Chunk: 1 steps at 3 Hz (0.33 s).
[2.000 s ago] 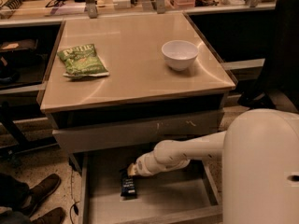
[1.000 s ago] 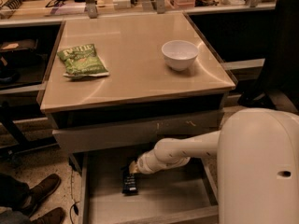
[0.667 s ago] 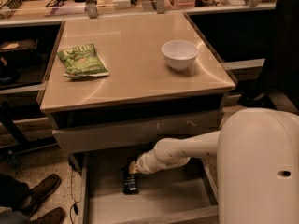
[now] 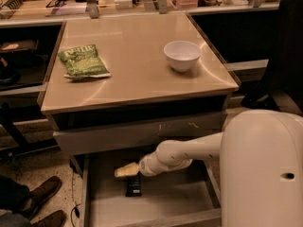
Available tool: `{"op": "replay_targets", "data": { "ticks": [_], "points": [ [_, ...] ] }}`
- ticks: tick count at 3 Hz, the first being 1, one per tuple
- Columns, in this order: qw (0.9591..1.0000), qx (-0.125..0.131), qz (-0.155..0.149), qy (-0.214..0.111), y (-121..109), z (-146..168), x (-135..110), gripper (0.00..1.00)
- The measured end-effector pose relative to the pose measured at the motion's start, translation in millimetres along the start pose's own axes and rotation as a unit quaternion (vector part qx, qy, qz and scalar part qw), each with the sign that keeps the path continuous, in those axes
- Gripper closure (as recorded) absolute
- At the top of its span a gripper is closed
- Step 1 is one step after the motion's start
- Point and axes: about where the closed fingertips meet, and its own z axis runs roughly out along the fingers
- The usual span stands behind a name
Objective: Place rxbar blueberry into middle drawer
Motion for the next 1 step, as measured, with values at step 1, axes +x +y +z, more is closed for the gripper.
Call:
{"op": "replay_targets", "data": {
  "ticks": [1],
  "points": [
    [1.0000, 0.000, 0.000, 0.000, 0.0, 0.0, 0.0, 0.00]
  ]
}}
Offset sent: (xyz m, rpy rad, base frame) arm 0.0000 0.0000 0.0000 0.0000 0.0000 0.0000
